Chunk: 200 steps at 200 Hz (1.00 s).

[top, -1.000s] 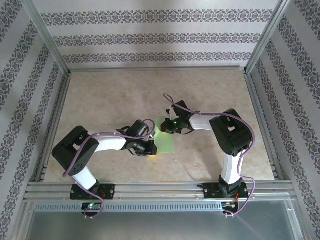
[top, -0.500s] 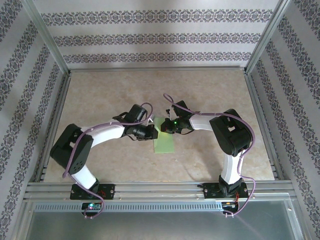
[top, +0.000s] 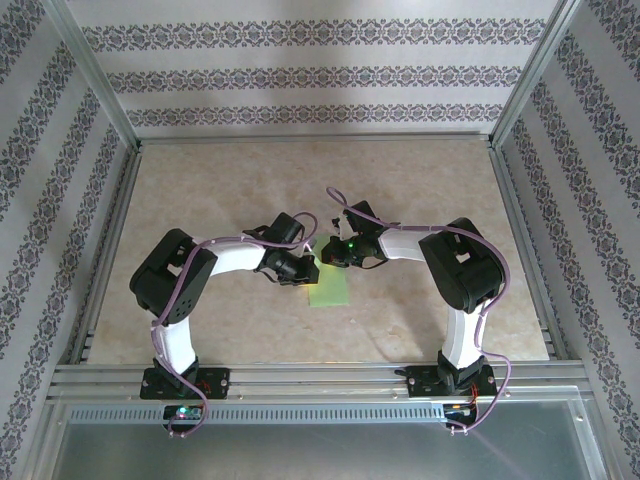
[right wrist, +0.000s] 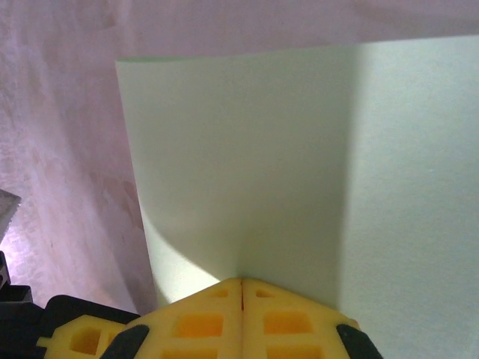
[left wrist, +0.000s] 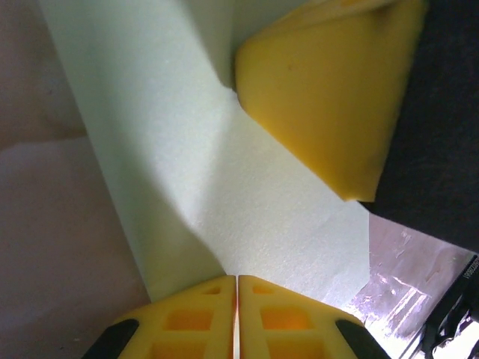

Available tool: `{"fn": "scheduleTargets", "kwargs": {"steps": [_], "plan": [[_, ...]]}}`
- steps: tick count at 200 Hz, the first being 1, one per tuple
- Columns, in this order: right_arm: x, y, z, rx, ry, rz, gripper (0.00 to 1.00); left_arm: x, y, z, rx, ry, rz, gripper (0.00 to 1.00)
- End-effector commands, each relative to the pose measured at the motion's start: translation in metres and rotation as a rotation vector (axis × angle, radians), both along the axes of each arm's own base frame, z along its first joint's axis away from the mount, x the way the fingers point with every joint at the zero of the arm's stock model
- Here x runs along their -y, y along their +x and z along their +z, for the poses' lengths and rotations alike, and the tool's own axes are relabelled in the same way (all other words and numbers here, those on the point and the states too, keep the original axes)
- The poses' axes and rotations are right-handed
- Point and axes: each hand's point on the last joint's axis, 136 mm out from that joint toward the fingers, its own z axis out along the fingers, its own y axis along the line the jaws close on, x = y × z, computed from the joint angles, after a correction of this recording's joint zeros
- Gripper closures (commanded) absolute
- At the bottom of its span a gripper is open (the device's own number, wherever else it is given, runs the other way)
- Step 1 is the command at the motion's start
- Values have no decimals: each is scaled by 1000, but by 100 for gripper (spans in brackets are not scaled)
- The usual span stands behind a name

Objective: Fold a paper plane with a square sheet of paper (fold left side to right side)
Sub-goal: Hold the square sheet of paper at the center of the table.

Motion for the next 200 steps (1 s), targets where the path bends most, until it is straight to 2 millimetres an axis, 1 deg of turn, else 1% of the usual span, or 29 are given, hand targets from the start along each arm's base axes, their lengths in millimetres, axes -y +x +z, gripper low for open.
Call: {"fn": "scheduleTargets", "kwargs": {"steps": [1, 18, 40, 44, 64, 85, 101, 123, 140, 150, 165, 180, 200], "plan": [[22, -15, -31, -74, -141, -19, 100, -6, -8, -16, -16, 76, -31, 90], [18, -9, -20, -55, -118, -22, 95, -9, -13, -21, -28, 101, -32, 90], [14, 1, 6, -6, -80, -31, 86, -11, -16, -27, -43, 126, -26, 91], [14, 2, 11, 5, -75, -35, 83, -11, -17, -27, -44, 128, -25, 90], [18, 3, 30, 42, -66, -52, 76, -10, -17, -27, -40, 133, -15, 91], [27, -6, 44, 63, -67, -65, 76, -8, -15, -25, -35, 137, -9, 92], [34, -20, 47, 53, -65, -77, 83, -7, -15, -25, -34, 136, -4, 92], [39, -45, 44, 19, -57, -81, 94, -4, -14, -22, -31, 130, 8, 92], [35, -63, 38, -13, -45, -72, 100, -3, -15, -21, -30, 127, 16, 92], [31, -74, 32, -34, -44, -59, 100, -2, -16, -20, -27, 125, 19, 92], [25, -85, 22, -53, -57, -40, 100, -2, -15, -19, -24, 120, 26, 92], [20, -92, 11, -75, -76, -25, 100, -1, -16, -19, -24, 115, 29, 92], [18, -97, -3, -97, -109, -19, 100, 2, -15, -16, -23, 100, 33, 92]]}}
